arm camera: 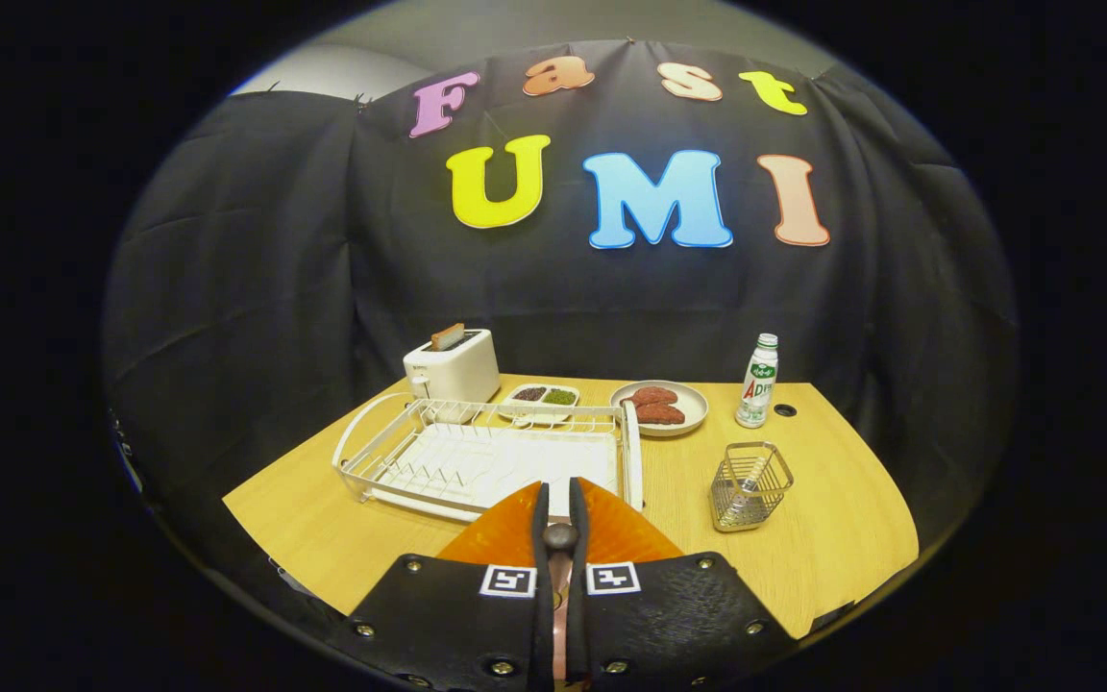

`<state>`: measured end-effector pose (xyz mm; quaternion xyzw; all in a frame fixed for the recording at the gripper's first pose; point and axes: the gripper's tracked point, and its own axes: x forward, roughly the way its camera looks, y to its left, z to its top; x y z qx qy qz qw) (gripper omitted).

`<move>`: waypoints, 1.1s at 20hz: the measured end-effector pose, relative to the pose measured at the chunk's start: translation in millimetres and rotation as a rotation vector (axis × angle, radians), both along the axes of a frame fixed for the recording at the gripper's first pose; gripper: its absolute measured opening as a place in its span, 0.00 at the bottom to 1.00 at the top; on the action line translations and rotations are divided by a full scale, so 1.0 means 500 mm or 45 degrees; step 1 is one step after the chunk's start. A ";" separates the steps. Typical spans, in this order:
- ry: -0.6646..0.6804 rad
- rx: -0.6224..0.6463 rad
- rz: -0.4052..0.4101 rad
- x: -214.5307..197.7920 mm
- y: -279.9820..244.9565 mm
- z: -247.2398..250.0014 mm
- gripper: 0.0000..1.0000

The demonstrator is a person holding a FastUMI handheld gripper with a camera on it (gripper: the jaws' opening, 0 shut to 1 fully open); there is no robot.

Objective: Take the plate from the dish rack, then take the spoon from the basket and place it into the plate.

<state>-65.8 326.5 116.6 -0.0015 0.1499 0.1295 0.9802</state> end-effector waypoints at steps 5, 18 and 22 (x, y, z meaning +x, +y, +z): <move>0.032 -0.007 0.017 0.021 0.028 -0.027 0.05; 0.104 0.019 0.100 0.047 0.046 -0.047 0.15; 0.007 -0.001 0.080 0.054 -0.001 0.021 0.15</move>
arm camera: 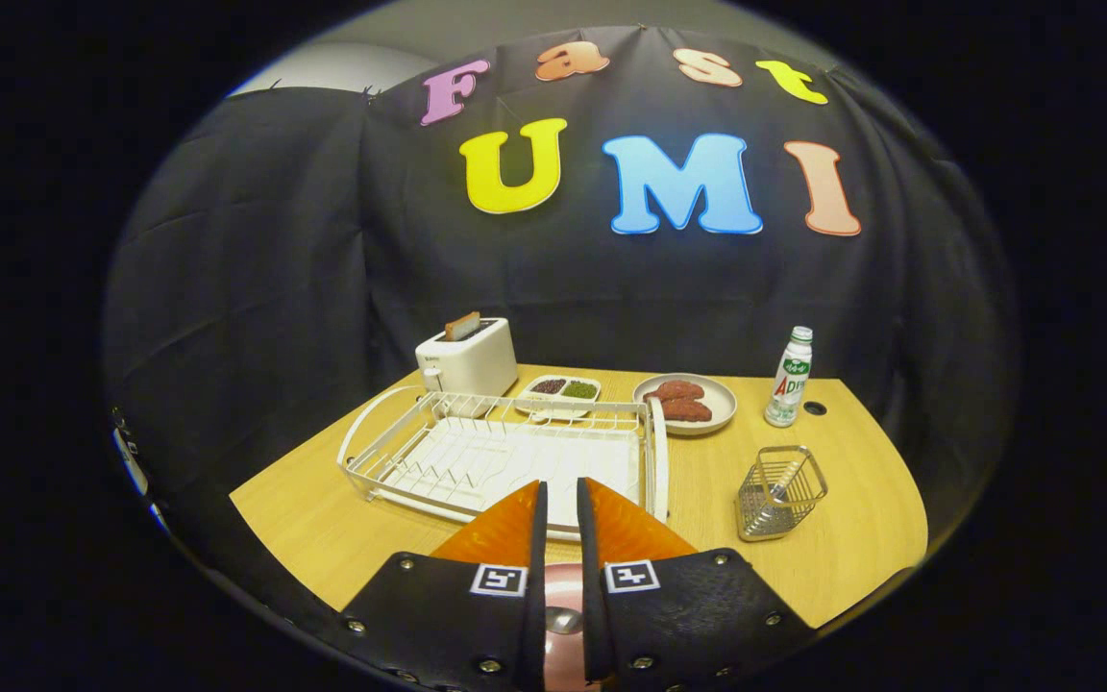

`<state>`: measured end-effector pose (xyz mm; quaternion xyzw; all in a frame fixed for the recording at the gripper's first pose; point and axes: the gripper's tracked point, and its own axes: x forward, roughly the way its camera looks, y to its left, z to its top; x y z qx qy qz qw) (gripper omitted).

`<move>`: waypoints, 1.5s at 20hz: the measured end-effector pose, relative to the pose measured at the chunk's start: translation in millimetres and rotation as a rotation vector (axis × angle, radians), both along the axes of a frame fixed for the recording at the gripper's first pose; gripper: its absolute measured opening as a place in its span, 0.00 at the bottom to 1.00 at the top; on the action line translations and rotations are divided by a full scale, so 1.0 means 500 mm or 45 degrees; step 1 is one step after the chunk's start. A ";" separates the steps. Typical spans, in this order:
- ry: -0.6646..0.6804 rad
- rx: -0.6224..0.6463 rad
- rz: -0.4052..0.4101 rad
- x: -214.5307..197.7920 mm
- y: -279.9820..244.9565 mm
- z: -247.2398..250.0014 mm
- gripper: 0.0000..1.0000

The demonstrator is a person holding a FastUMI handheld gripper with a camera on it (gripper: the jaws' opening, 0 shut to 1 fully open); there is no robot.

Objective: Take the plate from the dish rack, then take the spoon from the basket and place it into the plate.

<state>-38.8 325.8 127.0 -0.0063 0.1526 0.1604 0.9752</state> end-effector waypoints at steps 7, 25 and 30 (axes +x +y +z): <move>-0.203 -0.037 -0.120 -0.001 -0.132 0.130 0.15; -0.347 0.046 -0.463 0.002 -0.437 0.217 0.98; -0.366 0.089 -0.499 0.016 -0.496 0.216 0.98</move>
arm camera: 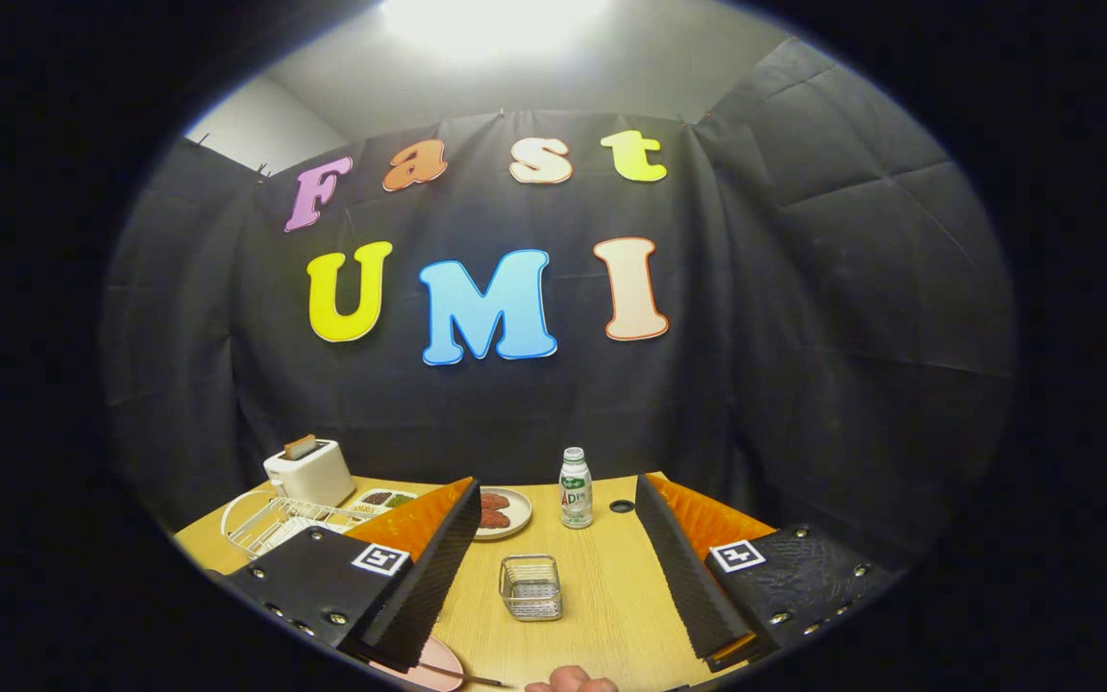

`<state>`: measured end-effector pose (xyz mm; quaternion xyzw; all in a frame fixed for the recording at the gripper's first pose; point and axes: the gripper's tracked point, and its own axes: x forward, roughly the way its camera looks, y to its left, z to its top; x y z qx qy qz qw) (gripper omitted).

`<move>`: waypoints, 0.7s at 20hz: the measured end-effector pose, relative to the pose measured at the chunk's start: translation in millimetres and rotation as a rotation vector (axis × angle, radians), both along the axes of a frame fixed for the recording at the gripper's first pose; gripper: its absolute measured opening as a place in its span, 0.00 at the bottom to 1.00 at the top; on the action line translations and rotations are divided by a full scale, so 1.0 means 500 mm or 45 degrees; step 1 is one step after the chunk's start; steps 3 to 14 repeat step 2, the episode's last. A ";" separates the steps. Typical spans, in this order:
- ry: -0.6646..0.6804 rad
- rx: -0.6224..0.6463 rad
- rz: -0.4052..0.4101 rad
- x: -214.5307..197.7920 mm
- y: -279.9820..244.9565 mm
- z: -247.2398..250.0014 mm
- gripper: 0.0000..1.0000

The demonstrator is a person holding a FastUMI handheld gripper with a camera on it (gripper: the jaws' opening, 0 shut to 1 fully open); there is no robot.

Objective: Take the plate from the dish rack, then take the spoon from the basket and place it into the plate.

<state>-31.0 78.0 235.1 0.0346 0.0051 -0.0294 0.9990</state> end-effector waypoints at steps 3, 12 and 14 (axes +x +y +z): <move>-0.020 0.009 0.006 0.008 -0.015 0.008 0.98; -0.020 0.009 0.006 0.008 -0.015 0.008 0.98; -0.020 0.009 0.006 0.008 -0.015 0.008 0.98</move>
